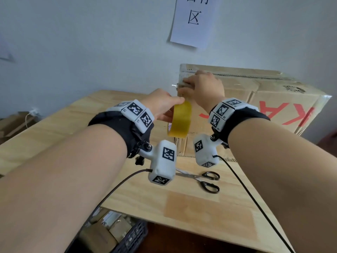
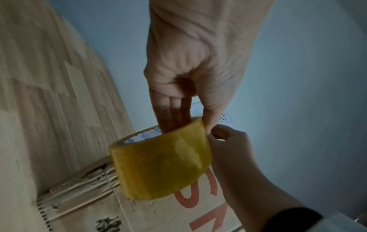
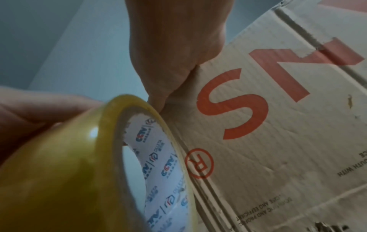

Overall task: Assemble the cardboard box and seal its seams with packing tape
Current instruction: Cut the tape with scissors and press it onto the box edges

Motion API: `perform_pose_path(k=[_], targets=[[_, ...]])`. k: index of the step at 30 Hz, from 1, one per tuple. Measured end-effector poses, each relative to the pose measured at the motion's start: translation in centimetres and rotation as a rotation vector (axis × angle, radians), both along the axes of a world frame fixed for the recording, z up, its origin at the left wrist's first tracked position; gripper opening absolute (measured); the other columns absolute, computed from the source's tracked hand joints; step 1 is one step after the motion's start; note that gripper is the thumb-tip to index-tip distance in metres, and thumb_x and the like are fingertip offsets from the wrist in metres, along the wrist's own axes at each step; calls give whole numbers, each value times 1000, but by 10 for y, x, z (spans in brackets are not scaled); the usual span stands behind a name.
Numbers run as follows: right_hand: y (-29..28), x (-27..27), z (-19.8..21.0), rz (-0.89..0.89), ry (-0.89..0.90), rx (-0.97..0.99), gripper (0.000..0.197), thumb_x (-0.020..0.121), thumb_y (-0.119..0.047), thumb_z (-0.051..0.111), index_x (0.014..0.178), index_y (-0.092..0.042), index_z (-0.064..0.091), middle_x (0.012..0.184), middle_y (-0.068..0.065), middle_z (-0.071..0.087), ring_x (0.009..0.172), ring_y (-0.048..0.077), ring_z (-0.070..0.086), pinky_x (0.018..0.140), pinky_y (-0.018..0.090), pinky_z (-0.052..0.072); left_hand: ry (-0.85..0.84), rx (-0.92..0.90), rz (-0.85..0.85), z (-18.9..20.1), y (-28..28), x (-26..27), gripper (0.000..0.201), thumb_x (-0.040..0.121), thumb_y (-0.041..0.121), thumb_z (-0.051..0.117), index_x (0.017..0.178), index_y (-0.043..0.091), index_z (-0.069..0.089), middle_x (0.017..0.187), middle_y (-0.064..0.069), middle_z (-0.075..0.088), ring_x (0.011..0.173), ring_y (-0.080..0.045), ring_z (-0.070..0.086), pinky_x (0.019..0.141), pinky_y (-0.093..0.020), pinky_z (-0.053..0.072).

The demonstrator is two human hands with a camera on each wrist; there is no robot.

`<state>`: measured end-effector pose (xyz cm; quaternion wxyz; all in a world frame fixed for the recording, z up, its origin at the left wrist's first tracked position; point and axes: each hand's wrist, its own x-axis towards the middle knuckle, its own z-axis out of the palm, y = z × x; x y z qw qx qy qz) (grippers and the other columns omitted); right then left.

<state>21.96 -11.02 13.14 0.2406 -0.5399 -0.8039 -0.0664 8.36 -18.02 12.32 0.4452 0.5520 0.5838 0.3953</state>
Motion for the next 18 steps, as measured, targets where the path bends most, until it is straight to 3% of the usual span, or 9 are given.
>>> perform_pose_path(k=[4, 6, 9, 14, 18], targets=[[-1, -1, 1, -7, 0, 4, 31, 88, -53, 54, 99, -30, 71, 100, 2, 57, 100, 27, 54, 86, 40, 44, 48, -34, 11, -6, -3, 2, 22, 91, 20, 61, 99, -1, 62, 83, -12, 73, 71, -20, 71, 63, -31, 60], [-2, 0, 0, 0, 15, 17, 31, 88, -52, 55, 99, -29, 71, 99, 2, 58, 100, 26, 55, 85, 39, 44, 81, -68, 76, -19, -3, -1, 21, 89, 17, 62, 95, -2, 63, 89, -16, 72, 73, -24, 70, 68, -34, 60], [-2, 2, -2, 11, 38, 42, 32, 88, -51, 56, 103, -27, 70, 105, 3, 60, 104, 26, 53, 86, 39, 43, 47, -80, 119, -36, -3, -1, 24, 90, 20, 62, 96, -3, 61, 94, -20, 70, 77, -28, 70, 74, -38, 59], [-2, 3, -12, 3, 29, 102, 40, 91, -51, 52, 120, -26, 63, 120, 3, 57, 116, 28, 47, 97, 43, 34, 63, -16, 161, -46, 4, 7, 22, 91, 22, 59, 74, 8, 55, 94, -24, 69, 85, -34, 69, 81, -47, 57], [-1, 2, -19, -20, -42, 152, 50, 88, -56, 53, 125, -24, 54, 126, 4, 52, 119, 29, 45, 98, 44, 32, 74, -19, 185, -48, 13, 4, 18, 88, 22, 59, 85, 4, 59, 95, -22, 69, 85, -34, 69, 80, -47, 57]])
